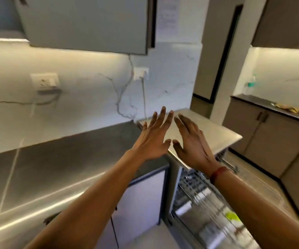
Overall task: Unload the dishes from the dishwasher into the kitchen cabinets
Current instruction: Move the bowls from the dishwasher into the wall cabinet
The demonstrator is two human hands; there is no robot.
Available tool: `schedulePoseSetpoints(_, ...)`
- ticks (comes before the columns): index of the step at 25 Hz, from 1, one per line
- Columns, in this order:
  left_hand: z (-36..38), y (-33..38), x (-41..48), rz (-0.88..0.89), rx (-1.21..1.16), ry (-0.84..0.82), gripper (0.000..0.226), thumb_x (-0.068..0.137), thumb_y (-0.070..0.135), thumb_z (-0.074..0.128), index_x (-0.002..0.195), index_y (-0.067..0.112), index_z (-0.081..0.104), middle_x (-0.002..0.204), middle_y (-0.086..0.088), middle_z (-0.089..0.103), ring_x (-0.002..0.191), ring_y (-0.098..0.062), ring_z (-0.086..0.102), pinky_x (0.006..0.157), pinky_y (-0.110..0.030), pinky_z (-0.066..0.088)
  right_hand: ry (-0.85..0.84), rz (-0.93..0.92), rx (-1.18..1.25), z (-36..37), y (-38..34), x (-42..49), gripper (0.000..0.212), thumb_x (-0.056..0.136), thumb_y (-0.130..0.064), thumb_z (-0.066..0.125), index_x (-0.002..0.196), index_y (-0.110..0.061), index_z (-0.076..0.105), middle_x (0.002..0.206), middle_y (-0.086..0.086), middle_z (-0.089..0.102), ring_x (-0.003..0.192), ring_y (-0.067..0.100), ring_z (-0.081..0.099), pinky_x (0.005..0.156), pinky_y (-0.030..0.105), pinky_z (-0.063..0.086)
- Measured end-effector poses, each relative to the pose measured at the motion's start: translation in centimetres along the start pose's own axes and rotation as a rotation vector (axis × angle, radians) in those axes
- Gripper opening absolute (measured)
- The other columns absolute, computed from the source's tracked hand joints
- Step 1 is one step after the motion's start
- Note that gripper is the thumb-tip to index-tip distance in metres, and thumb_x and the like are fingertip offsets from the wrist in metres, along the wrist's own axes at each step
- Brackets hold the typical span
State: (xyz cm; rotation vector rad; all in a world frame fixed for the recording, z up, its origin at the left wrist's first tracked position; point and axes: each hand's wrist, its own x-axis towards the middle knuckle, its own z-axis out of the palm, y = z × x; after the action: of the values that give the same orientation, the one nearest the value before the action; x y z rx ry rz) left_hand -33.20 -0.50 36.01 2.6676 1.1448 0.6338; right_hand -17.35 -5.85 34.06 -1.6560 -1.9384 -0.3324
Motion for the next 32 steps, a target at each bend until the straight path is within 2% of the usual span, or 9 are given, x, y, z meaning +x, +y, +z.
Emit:
schedulePoseSetpoints(4, 9.1, 4.8, -1.1, 0.032, -0.085, -0.18, 0.089, 0.092, 0.025, 0.055, 0.152, 0.03, -0.01, 0.16, 0.003, -0.02, 0.147, -0.025, -0.014, 0.116, -0.06, 0.001, -0.089, 0.152, 0.082, 2.3, 5.7, -9.4, 0.071, 0.089, -0.026, 0.059, 0.151, -0.013, 0.026, 0.155, 0.012, 0.03, 0.141, 0.03, 0.03, 0.112, 0.046, 0.033)
schedulePoseSetpoints(9, 17.3, 8.6, -1.1, 0.015, -0.181, -0.331, 0.087, 0.096, 0.027, 0.052, 0.151, 0.032, -0.016, 0.156, 0.008, -0.027, 0.145, -0.02, -0.021, 0.115, -0.057, -0.002, -0.101, 0.422, 0.146, 4.0, 11.7, -18.0, 0.067, 0.092, -0.023, 0.056, 0.151, -0.018, 0.024, 0.157, 0.006, 0.026, 0.143, 0.022, 0.026, 0.116, 0.039, 0.024)
schedulePoseSetpoints(16, 27.6, 15.9, 2.2, -0.026, -0.232, -0.5, 0.089, 0.097, 0.027, 0.05, 0.145, 0.037, -0.023, 0.151, 0.011, -0.034, 0.144, -0.019, -0.023, 0.118, -0.054, -0.001, -0.19, 0.677, 0.247, 4.7, 21.4, -27.2, 0.068, 0.09, -0.016, 0.057, 0.15, -0.018, 0.026, 0.152, 0.005, 0.034, 0.139, 0.022, 0.032, 0.112, 0.029, 0.026)
schedulePoseSetpoints(21, 34.3, 20.0, 4.8, -0.014, -0.256, -0.593, 0.09, 0.097, 0.028, 0.05, 0.141, 0.041, -0.027, 0.152, 0.011, -0.032, 0.144, -0.018, -0.023, 0.117, -0.049, -0.002, -0.209, 0.791, 0.277, 4.8, 29.0, -30.8, 0.064, 0.092, -0.015, 0.057, 0.15, -0.017, 0.029, 0.153, 0.004, 0.033, 0.14, 0.022, 0.03, 0.111, 0.026, 0.023)
schedulePoseSetpoints(25, 37.9, 21.2, 6.0, -0.03, -0.281, -0.666, 0.089, 0.097, 0.03, 0.05, 0.141, 0.039, -0.028, 0.151, 0.01, -0.034, 0.145, -0.019, -0.022, 0.117, -0.046, -0.003, -0.277, 0.843, 0.284, 6.0, 31.9, -32.2, 0.063, 0.091, -0.015, 0.056, 0.149, -0.017, 0.031, 0.152, 0.004, 0.035, 0.139, 0.022, 0.032, 0.112, 0.028, 0.026)
schedulePoseSetpoints(29, 41.7, 20.9, 8.3, -0.067, -0.313, -0.749, 0.091, 0.095, 0.031, 0.053, 0.147, 0.035, -0.021, 0.151, 0.01, -0.032, 0.146, -0.02, -0.018, 0.12, -0.051, 0.006, -0.329, 0.919, 0.297, 8.5, 34.1, -32.8, 0.063, 0.091, -0.017, 0.055, 0.149, -0.019, 0.031, 0.152, 0.003, 0.035, 0.138, 0.021, 0.035, 0.113, 0.034, 0.033)
schedulePoseSetpoints(32, 44.7, 20.2, 10.2, -0.138, -0.358, -0.777, 0.09, 0.094, 0.032, 0.055, 0.151, 0.031, -0.015, 0.158, 0.005, -0.023, 0.148, -0.024, -0.011, 0.119, -0.05, 0.01, -0.352, 0.988, 0.293, 10.1, 35.7, -32.2, 0.062, 0.091, -0.015, 0.054, 0.149, -0.019, 0.031, 0.152, 0.002, 0.035, 0.138, 0.02, 0.035, 0.113, 0.029, 0.03)
